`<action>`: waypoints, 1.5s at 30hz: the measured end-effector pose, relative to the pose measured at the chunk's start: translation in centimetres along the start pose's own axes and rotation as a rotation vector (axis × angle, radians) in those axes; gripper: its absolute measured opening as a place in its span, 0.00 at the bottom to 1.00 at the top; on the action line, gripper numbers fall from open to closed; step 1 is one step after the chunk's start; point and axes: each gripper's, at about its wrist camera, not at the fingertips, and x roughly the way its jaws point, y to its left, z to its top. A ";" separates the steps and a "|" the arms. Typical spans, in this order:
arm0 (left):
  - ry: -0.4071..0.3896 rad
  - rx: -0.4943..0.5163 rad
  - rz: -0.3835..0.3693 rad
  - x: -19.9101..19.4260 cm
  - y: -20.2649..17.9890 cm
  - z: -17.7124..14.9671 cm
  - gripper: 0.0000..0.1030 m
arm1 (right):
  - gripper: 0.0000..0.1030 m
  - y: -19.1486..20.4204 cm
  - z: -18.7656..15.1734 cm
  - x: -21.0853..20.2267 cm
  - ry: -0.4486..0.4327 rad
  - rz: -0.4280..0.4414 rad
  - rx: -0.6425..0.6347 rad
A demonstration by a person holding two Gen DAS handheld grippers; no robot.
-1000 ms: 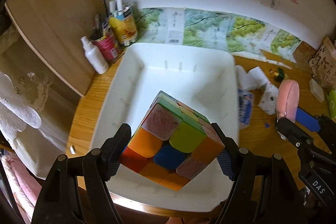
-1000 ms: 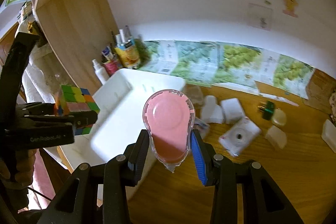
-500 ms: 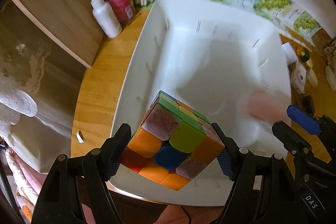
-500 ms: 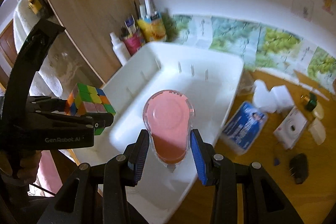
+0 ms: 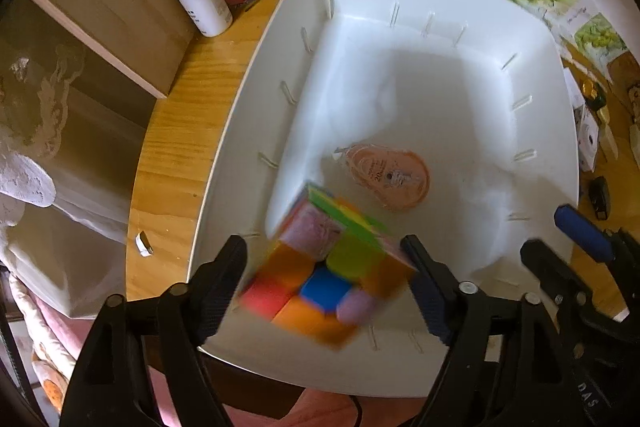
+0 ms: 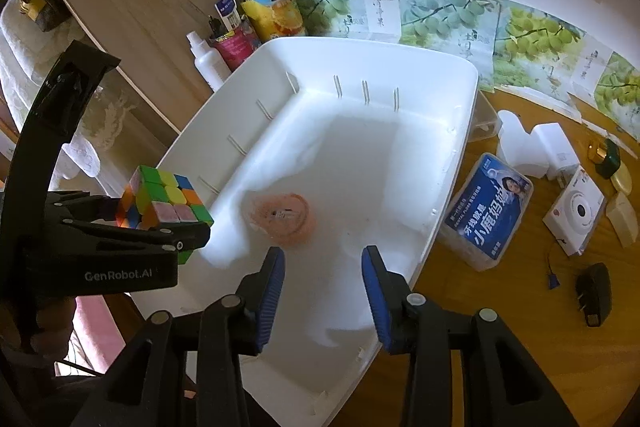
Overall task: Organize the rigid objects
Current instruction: 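Open the left tool to drop the Rubik's cube into the white tray, then move both tools back over the desk toward the white device and charger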
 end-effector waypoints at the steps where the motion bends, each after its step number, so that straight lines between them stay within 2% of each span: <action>1: -0.019 -0.005 -0.011 -0.4 0.0 0.0 0.81 | 0.48 0.0 -0.1 0.0 0.002 -0.004 0.000; 3: -0.043 -0.013 -0.025 -0.9 0.0 0.1 0.82 | 0.51 -0.1 -0.2 -0.2 0.000 -0.008 0.001; 10: -0.147 -0.031 -0.054 -2.8 -0.4 0.2 0.82 | 0.52 -0.7 -0.5 -1.8 -0.065 -0.012 0.015; 24: -0.431 -0.074 -0.121 -8.3 -3.0 -0.8 0.82 | 0.57 -4.2 -1.3 -8.3 -0.322 0.021 0.004; 29: -0.505 -0.079 -0.148 -10.7 -4.6 -0.7 0.82 | 0.66 -6.0 -1.9 -11.4 -0.422 0.018 -0.032; 33: -0.526 -0.060 -0.183 -11.9 -6.8 -0.7 0.82 | 0.66 -7.5 -2.6 -13.6 -0.485 0.002 -0.074; 36: -0.522 -0.037 -0.182 -12.4 -9.0 -0.6 0.82 | 0.72 -8.7 -2.9 -14.7 -0.498 -0.013 -0.109; 45: -0.468 -0.002 -0.204 -12.1 -14.7 -0.8 0.82 | 0.72 -11.8 -5.1 -15.3 -0.457 -0.071 -0.243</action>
